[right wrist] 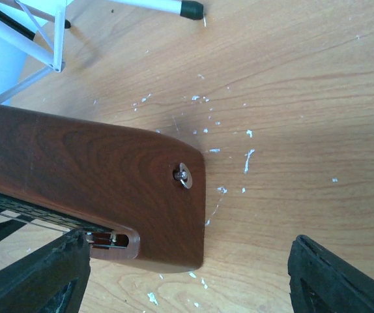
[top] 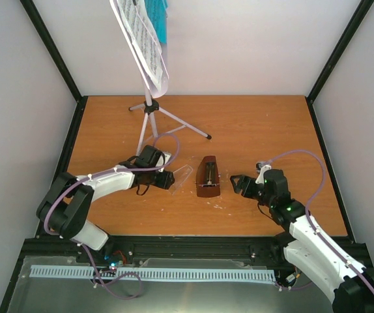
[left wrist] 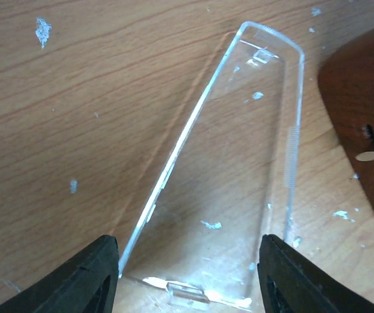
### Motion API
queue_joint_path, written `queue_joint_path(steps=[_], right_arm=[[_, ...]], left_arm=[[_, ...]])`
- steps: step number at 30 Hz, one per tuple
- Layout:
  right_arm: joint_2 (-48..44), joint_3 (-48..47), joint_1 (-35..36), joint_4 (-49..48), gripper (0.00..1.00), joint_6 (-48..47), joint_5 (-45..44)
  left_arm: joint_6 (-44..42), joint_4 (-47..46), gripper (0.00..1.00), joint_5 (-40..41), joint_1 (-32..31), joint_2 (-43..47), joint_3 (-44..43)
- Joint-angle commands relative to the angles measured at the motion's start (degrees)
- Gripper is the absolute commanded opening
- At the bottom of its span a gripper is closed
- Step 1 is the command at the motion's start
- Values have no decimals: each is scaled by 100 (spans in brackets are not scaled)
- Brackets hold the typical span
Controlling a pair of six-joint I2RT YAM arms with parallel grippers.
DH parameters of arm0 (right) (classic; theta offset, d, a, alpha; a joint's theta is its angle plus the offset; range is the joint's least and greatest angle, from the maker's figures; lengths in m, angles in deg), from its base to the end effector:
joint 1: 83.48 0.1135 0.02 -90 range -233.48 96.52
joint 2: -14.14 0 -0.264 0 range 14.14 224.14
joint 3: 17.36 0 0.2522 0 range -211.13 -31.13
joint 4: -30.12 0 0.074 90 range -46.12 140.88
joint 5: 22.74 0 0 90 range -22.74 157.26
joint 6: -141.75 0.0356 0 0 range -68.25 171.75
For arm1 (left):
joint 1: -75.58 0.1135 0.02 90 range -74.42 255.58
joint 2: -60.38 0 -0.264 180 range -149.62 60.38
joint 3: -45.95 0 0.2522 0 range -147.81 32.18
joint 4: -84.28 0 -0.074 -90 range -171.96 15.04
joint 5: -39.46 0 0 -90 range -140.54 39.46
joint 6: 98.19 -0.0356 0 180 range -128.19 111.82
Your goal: Pack up the instrument practice props
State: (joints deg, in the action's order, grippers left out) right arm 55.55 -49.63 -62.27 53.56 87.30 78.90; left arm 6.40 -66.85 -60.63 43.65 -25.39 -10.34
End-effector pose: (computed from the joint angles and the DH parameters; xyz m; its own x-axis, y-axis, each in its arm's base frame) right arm 0.1491 0.0656 0.1894 -0.7066 0.3366 -0.6224 -0.1254 0.8061 0.5783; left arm 0.2320 -0.1520 0.1598 -0.8500 0.2375 -0.4702 0.3974 0.8750 -0.2765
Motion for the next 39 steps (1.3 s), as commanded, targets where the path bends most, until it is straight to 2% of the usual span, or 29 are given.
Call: queue_joint_path(steps=[1, 3, 13, 18, 25, 39], right_arm=[[-55, 63, -53, -113, 81, 177, 150], [-42, 5, -51, -61, 82, 121, 154], [8, -47, -47, -51, 82, 66, 178], [4, -18, -47, -53, 82, 78, 159], [8, -21, -47, -48, 82, 90, 163], [-15, -13, -47, -2, 82, 105, 129]], left_arm=[[-220, 7, 56, 197, -20, -240, -280], [-220, -43, 53, 253, -25, -291, -283], [-309, -113, 51, 420, -33, -557, -425], [-299, -197, 55, 503, -33, -344, -380], [-241, -231, 57, 474, -33, -192, -339], [-259, -212, 41, 491, -29, -514, -419]])
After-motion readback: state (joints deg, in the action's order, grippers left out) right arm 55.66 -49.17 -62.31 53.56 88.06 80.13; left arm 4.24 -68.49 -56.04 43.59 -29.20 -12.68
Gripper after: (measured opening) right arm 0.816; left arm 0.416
